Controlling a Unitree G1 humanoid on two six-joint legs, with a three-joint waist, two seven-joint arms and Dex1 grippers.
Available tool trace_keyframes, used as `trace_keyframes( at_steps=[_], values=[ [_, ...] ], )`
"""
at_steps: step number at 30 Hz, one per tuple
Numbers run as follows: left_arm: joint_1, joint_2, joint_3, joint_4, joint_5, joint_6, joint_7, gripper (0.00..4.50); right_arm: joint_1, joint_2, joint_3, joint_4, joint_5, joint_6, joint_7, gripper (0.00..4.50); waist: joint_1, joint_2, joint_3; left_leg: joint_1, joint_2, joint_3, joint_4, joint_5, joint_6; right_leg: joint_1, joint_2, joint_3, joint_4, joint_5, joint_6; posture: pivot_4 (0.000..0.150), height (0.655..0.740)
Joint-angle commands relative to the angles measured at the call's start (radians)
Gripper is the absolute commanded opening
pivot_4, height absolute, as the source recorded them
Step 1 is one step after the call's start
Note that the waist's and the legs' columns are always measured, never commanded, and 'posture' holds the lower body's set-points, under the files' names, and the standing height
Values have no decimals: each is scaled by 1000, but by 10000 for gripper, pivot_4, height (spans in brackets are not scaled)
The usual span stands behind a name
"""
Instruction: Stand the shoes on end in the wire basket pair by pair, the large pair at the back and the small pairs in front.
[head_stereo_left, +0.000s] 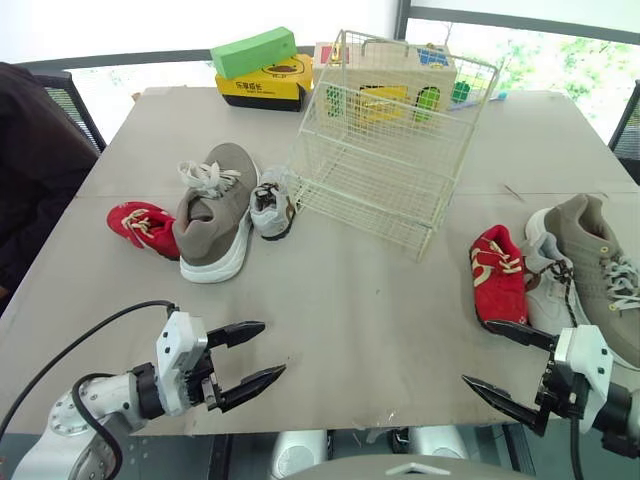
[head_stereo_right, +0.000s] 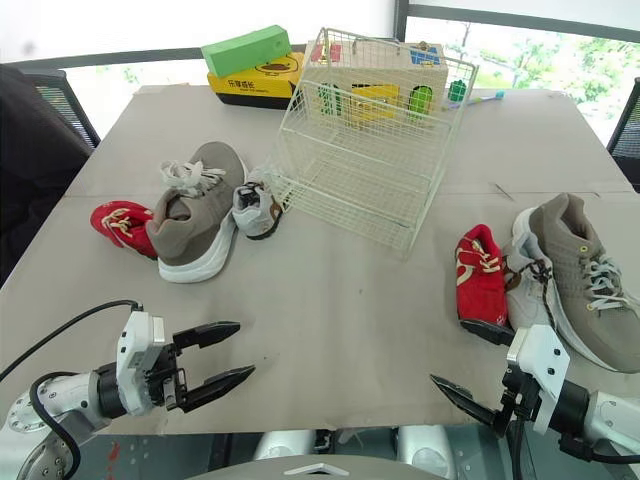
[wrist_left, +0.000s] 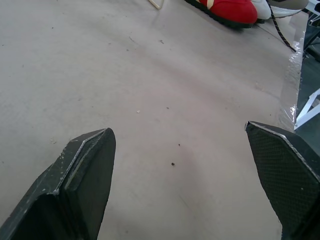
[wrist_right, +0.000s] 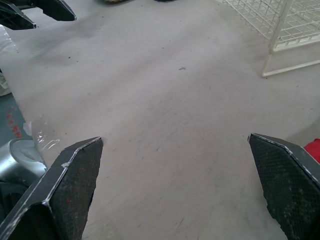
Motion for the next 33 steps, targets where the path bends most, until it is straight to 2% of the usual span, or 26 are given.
trace_keyframes(
  at_steps=[1,4,9,11,14,19,22,23,24,25,28,29,33],
  values=[
    [-17,-40,26,-7,-48,-33,8,44459,-129,-27,11,-46,49,56,-62,45000,0,0,0,0,0,0,0,0,0,0,0,0,0,0,0,1500,7400],
    [-44,-107,29,-69,-130,-11,58,44459,-426,-92,90,-165,89,271,-251,45000,-28,0,2,2,0,0,4,-2,-4,1,-2,1,0,1,-1,1500,7400],
    [-49,-122,20,-151,-185,16,85,44459,-798,-144,199,-144,159,539,-388,45000,-18,-5,-1,2,-1,-6,5,-2,-3,1,-1,-6,1,2,-2,1500,7400],
    [-47,-134,11,-181,-158,-5,111,44459,-975,-127,246,-82,219,662,-418,45000,-18,-4,0,-2,-1,-6,5,-1,0,-2,-1,-5,1,3,-5,1500,7400],
    [-39,-148,-1,-214,-144,-17,139,44459,-1175,-87,342,13,209,790,-464,45000,-21,-4,0,-2,-5,-5,4,-2,1,-2,-1,-3,1,5,-8,1500,7400],
    [-26,-173,-12,-267,-145,-17,198,44459,-1418,-77,611,238,56,816,-380,45000,-27,-3,1,-2,-6,-4,1,-2,1,-3,0,-3,0,5,-8,1500,7400],
    [-14,-176,-22,-292,-134,-18,220,45000,-1501,-75,716,364,-12,786,-293,31639,-27,-3,1,-1,-6,-4,2,-2,1,-3,0,-3,1,5,-7,1500,7400],
    [-2,-180,-17,-301,-137,-18,230,45000,-1530,-61,743,419,-46,771,-286,30320,-26,-3,1,-1,-6,-4,2,-2,1,-3,0,-2,1,5,-7,1500,7400],
    [8,-184,-14,-310,-139,-19,239,45000,-1552,-60,770,456,-78,749,-263,22828,-28,-3,1,-1,-7,-4,2,-2,1,-3,0,-2,1,5,-7,1500,7400],
    [20,-187,-13,-318,-139,-20,247,45000,-1571,-64,794,481,-108,724,-237,19165,-28,-3,1,-1,-7,-4,2,-2,1,-3,0,-2,1,5,-7,1500,7400],
    [42,-201,-21,-334,-130,-26,275,45000,-1594,-88,838,508,-173,671,-168,2707,-25,-3,1,-1,-7,-4,2,-2,1,-3,0,-2,1,5,-7,1500,7400],
    [46,-206,-26,-339,-130,-26,286,45000,-1597,-96,844,512,-189,653,-145,441,-25,-3,1,-1,-7,-4,2,-2,1,-3,0,-2,1,5,-7,1500,7400],
    [53,-219,-45,-348,-120,-30,308,45000,-1593,-180,861,516,-268,533,-9,441,-24,-3,1,-2,-7,-4,2,-2,1,-3,0,-2,1,5,-7,1500,7400]
  ],
)
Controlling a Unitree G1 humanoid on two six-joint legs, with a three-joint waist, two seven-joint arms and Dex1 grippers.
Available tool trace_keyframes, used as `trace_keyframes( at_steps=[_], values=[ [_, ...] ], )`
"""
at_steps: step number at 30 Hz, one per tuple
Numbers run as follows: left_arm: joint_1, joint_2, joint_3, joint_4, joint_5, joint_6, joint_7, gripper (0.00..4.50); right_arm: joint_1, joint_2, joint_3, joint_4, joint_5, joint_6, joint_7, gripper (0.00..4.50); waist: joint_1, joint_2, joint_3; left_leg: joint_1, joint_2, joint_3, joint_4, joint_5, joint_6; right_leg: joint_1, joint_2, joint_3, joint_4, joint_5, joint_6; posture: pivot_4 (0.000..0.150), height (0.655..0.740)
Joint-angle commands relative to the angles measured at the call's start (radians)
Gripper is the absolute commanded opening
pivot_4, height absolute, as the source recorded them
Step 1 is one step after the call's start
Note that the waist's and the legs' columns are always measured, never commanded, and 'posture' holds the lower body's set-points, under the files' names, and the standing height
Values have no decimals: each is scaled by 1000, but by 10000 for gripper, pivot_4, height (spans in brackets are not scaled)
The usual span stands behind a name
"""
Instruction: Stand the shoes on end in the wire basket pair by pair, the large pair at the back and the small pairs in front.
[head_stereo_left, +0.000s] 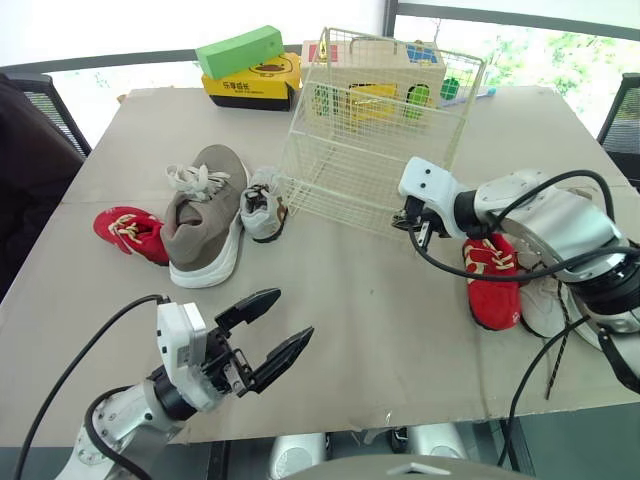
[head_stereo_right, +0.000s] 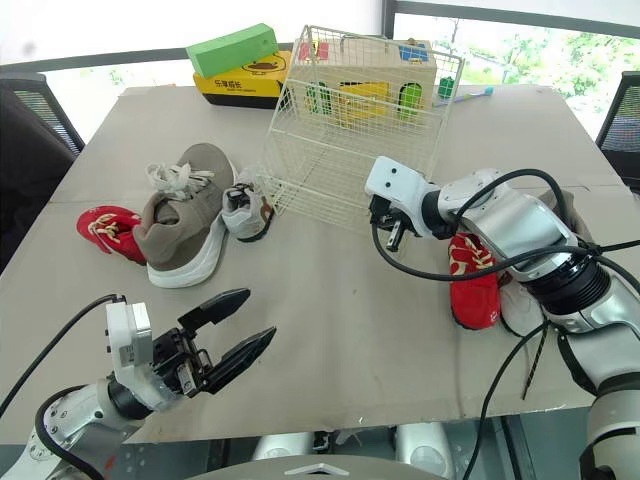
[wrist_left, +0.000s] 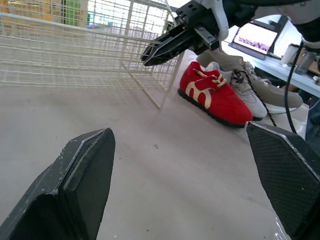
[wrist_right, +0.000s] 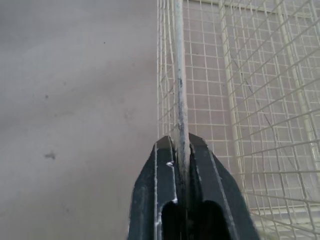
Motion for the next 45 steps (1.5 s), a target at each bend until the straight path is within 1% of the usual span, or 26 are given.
trace_keyframes(
  at_steps=[1,5,7,10,13,16,20,22,25,27,31,35,40,45],
  values=[
    [14,-11,-6,-47,10,-34,12,45000,-10,-109,-8,-6,-84,-149,151,441,2,0,0,0,0,0,0,0,0,0,0,0,0,0,0,1500,7400],
    [28,-26,12,-28,11,-61,10,45000,53,-237,-56,-18,-93,-297,333,441,3,1,1,0,0,0,0,0,0,0,0,0,-1,0,0,1500,7400],
    [43,-30,25,-14,13,-77,0,45000,97,-276,-107,-23,-65,-371,413,441,2,1,1,0,0,0,0,0,0,0,0,0,-1,-1,1,1500,7400],
    [76,-23,38,9,26,-98,-27,45000,148,-315,-145,3,-96,-499,484,441,-2,1,1,0,0,0,-1,0,0,0,1,0,-1,-1,1,1500,7400],
    [86,-14,47,30,29,-110,-43,45000,172,-257,-190,41,-74,-613,519,441,-6,1,2,1,0,1,0,0,0,0,1,0,-1,-3,4,1500,7400],
    [79,-10,41,32,41,-107,-37,45000,177,-189,-209,72,-68,-665,535,441,-8,2,2,3,1,1,0,0,0,0,2,1,0,-2,4,1500,7400],
    [59,-6,22,17,52,-89,-12,45000,149,-117,-194,134,-124,-662,518,441,-5,2,2,3,2,1,1,0,0,0,3,2,1,-2,3,1500,7400],
    [45,1,25,13,50,-78,2,45000,134,-91,-186,142,-151,-638,512,441,-4,2,2,3,2,1,1,0,0,0,3,2,1,0,0,1500,7400],
    [36,9,39,13,39,-70,12,45000,134,-79,-188,124,-161,-583,516,441,-2,2,2,2,2,2,1,0,0,0,3,2,1,0,0,1500,7400],
    [46,10,44,7,37,-70,15,45000,148,-81,-188,87,-184,-512,483,441,-2,2,2,2,2,2,1,0,0,0,3,2,1,0,-1,1500,7400],
    [63,8,64,3,34,-75,20,45000,197,-83,-218,-44,-162,-345,425,441,-2,2,2,2,2,1,1,0,0,0,2,2,1,0,-1,1500,7400],
    [81,3,70,-2,34,-83,21,45000,236,-76,-280,-214,-95,-110,349,441,0,2,2,2,2,1,1,0,0,0,2,1,1,0,-1,1500,7400],
    [86,2,70,0,34,-87,21,45000,257,-64,-297,-290,-84,22,246,441,0,2,2,1,2,1,1,0,0,0,1,1,1,0,0,1500,7400],
    [64,11,68,12,38,-82,22,45000,253,-33,-307,-299,-68,59,181,441,2,2,2,1,1,1,1,0,0,0,1,1,1,0,0,1500,7400]
  ],
)
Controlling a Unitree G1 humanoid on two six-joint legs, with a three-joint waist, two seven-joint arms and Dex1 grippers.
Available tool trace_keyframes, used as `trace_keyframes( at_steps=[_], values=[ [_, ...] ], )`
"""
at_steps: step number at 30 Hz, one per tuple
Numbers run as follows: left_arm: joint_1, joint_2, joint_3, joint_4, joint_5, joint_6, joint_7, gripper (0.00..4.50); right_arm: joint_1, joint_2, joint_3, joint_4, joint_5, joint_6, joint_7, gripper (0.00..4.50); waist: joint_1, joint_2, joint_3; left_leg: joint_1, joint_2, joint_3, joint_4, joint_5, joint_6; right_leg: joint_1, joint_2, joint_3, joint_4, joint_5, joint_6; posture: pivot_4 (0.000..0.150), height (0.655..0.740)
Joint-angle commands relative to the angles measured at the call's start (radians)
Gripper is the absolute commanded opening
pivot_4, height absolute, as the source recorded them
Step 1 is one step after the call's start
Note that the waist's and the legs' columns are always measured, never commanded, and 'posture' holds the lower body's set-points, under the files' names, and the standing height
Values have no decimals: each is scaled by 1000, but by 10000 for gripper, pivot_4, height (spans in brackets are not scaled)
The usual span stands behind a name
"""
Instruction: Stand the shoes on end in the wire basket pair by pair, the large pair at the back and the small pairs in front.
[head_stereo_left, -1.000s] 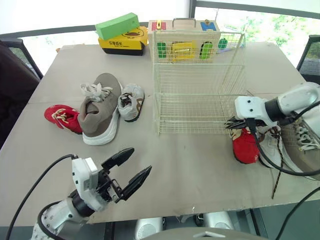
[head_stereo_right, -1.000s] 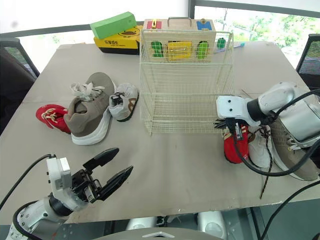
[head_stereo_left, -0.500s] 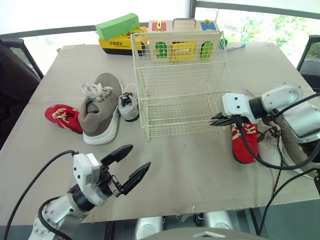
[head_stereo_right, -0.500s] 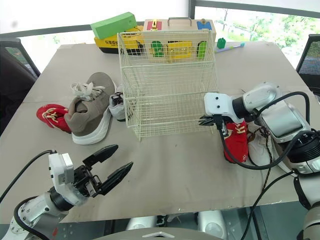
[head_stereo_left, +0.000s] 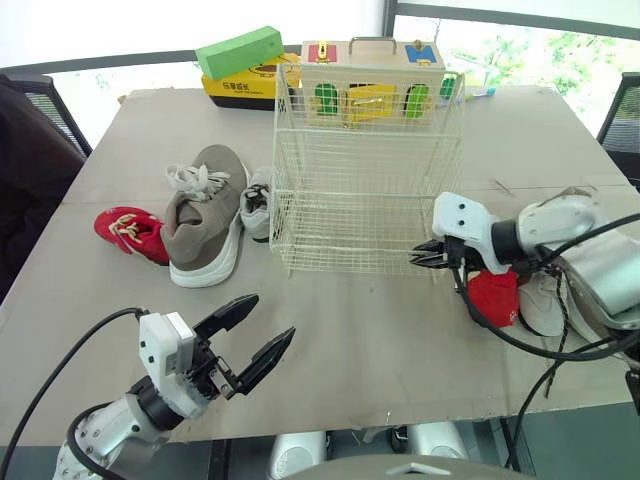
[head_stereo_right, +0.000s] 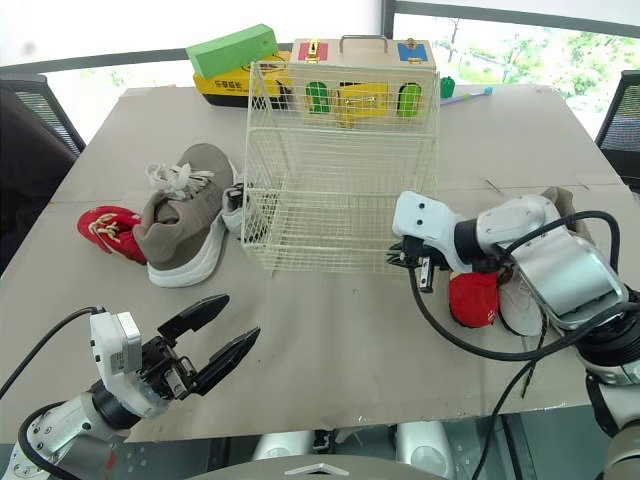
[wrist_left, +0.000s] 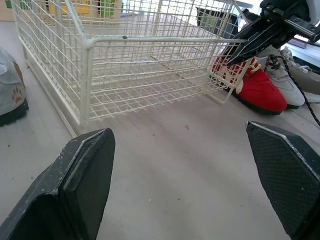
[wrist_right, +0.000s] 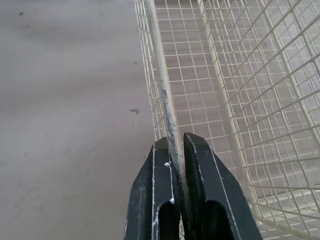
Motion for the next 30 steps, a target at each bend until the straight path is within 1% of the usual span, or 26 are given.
trace_keyframes(
  at_steps=[1,3,6,10,15,19,23,28,30],
  values=[
    [-11,8,18,-26,-6,-14,1,45000,-11,-2,-68,-24,12,7,-46,441,1,0,0,0,0,0,0,0,0,0,0,0,0,0,0,1500,7400],
    [-19,11,14,-25,-2,-12,0,45000,-2,-14,-62,-27,17,-9,-45,441,0,0,0,0,0,0,0,0,0,0,0,0,0,0,0,1500,7400],
    [-30,9,8,-24,1,-10,8,45000,34,-34,-66,-31,23,-122,-9,441,2,0,0,-1,-1,0,0,0,0,0,0,0,0,0,0,1500,7400],
    [-14,7,14,-30,0,-17,2,45000,128,-93,-65,54,-41,-466,75,441,2,0,0,-1,-1,0,0,0,0,0,0,0,-1,0,1,1500,7400],
    [-14,14,23,-29,-5,-15,2,45000,116,-102,-56,205,-82,-657,142,441,-2,0,0,1,-1,0,0,0,0,1,0,0,-1,-2,4,1500,7400],
    [-11,17,28,-30,-9,-12,3,45000,72,-76,-33,280,-102,-717,184,441,-2,0,0,2,0,0,3,0,0,3,1,0,0,-2,4,1500,7400],
    [3,15,30,-39,-8,-13,8,45000,52,-57,-21,304,-96,-747,234,441,-4,0,0,2,0,0,5,0,0,4,1,0,0,-2,4,1500,7400],
    [41,-1,24,-64,5,-23,17,45000,51,-42,-44,295,-76,-738,254,441,-6,-1,0,2,1,0,5,0,0,4,1,0,0,-1,2,1500,7400],
    [52,-8,18,-73,12,-27,24,45000,55,-37,-55,285,-59,-702,252,441,-6,0,0,2,2,0,5,0,0,4,1,0,0,-1,2,1500,7400]
  ],
)
